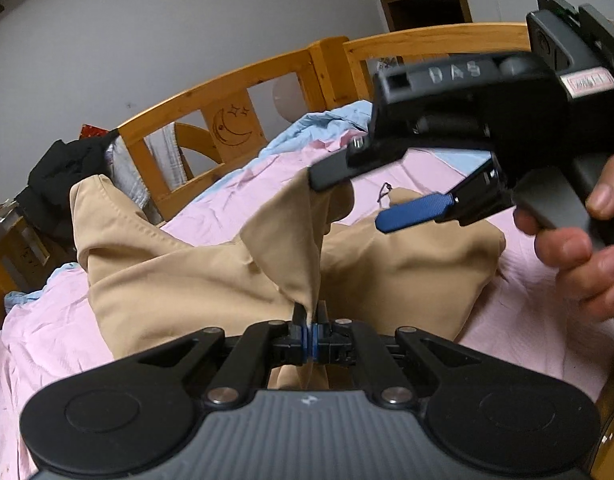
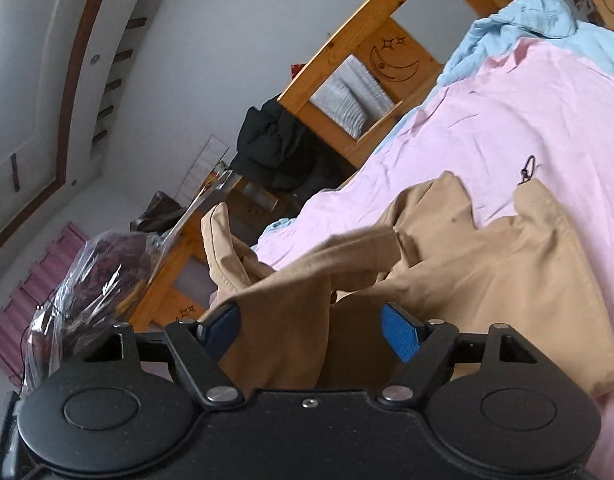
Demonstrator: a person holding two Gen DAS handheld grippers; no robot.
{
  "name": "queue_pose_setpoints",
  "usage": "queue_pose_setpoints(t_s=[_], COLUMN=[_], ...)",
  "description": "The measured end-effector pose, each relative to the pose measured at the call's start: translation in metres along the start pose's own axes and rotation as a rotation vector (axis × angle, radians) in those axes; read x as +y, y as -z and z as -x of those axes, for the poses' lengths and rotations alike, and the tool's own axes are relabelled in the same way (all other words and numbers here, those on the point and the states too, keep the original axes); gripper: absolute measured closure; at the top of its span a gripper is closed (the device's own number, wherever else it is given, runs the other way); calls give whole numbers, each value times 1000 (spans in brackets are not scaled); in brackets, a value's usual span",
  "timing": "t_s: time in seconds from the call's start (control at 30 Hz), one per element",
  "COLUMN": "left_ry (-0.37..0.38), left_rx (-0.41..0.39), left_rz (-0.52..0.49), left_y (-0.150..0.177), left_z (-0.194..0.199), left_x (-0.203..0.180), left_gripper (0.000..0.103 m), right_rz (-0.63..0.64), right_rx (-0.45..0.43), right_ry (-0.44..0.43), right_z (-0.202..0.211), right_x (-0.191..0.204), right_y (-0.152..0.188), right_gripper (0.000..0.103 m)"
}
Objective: Fold large clothes
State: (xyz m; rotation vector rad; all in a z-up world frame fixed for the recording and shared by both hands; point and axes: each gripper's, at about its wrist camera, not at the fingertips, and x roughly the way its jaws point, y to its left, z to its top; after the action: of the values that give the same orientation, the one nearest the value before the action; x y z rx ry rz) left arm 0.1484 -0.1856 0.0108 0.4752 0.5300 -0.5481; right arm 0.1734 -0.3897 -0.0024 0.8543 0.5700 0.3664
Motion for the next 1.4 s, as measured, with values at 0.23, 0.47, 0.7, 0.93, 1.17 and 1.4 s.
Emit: queue_pose_setpoints(t_s=[0.23, 0.47, 0.7, 0.93, 1.17, 1.4], left_ry=[39, 47, 99, 195, 261, 426], left_rx=[-2, -10, -61, -47, -26, -7], left_rz=[-71, -78, -48, -63, -2, 154], left_y=[1, 0, -23, -31, -30, -28], left_z=[0, -3, -7, -30, -41, -4], left_x=[-16, -31, -40, -68, -60, -23], left_gripper=[103, 103, 103, 103, 93, 55], right_rz=[-95, 6, 310, 382, 371, 435], right_rx=[-49, -25, -148, -146, -98, -39], right_ry=[-19, 179, 260, 469, 533, 614], right_z=[13, 7, 23, 29, 17, 10], right_x=[-14, -20, 16, -5, -32, -36], right_y=[-16, -17, -24, -30, -24, -19], right_gripper=[15, 63, 94, 94, 95, 95])
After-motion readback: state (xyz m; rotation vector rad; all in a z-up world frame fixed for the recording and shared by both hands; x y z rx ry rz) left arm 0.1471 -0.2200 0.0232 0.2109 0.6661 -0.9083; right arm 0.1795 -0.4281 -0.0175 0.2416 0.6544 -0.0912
